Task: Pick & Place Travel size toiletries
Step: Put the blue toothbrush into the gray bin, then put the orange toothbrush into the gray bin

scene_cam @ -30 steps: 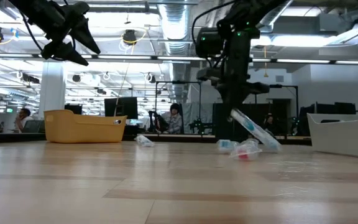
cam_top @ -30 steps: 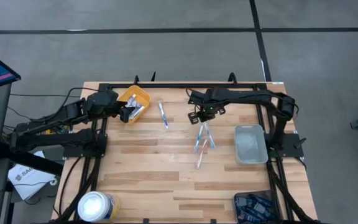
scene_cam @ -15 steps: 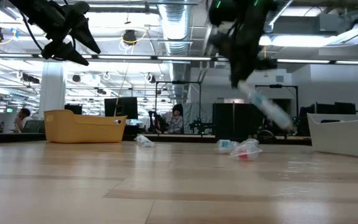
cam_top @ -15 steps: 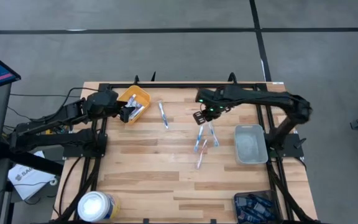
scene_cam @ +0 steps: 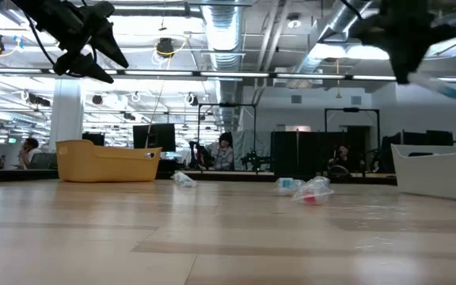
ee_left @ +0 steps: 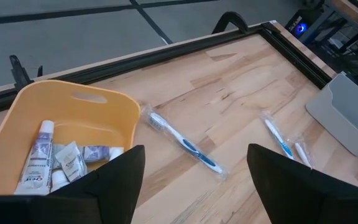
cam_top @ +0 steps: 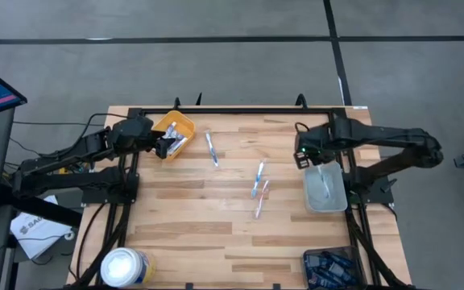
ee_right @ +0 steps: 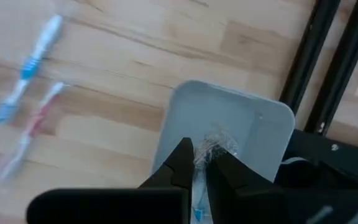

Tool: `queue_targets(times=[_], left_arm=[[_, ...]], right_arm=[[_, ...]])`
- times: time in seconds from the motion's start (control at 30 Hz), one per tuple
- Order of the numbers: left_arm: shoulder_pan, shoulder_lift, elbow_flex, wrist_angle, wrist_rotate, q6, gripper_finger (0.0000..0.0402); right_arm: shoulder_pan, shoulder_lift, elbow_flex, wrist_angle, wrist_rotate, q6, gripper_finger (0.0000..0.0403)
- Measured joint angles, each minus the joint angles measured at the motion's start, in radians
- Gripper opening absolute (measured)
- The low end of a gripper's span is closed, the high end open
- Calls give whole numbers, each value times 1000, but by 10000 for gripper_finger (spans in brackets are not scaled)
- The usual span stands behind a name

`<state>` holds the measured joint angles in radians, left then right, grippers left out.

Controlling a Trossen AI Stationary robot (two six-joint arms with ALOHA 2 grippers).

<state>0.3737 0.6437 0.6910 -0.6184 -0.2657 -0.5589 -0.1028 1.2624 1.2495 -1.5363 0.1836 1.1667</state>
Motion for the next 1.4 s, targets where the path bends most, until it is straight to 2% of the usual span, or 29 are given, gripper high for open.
queue_targets(times=[0.27, 0.53, 0.77, 0.97, 1.07, 1.23, 1.4], left_arm=[[0, 0, 0, 7, 0, 0, 278], [0, 0, 0, 16, -4, 0, 278], [0, 0, 0, 23, 4, -7, 278], [0, 0, 0, 28, 9, -7, 278], [0, 0, 0, 31, 9, -7, 278], [-1, 0, 0, 36, 10, -7, 278], [0, 0, 0, 38, 12, -7, 278]], right_arm=[[63, -18, -276, 93, -34, 89, 12], [76, 1, -387, 217, -56, 83, 21], [76, 7, -369, 209, -56, 76, 117], [61, -1, -221, 249, -35, 55, 241], [51, 3, -141, 308, -4, 81, 290], [63, 61, -83, 474, -2, 150, 316], [86, 239, -51, 566, -52, 113, 312]])
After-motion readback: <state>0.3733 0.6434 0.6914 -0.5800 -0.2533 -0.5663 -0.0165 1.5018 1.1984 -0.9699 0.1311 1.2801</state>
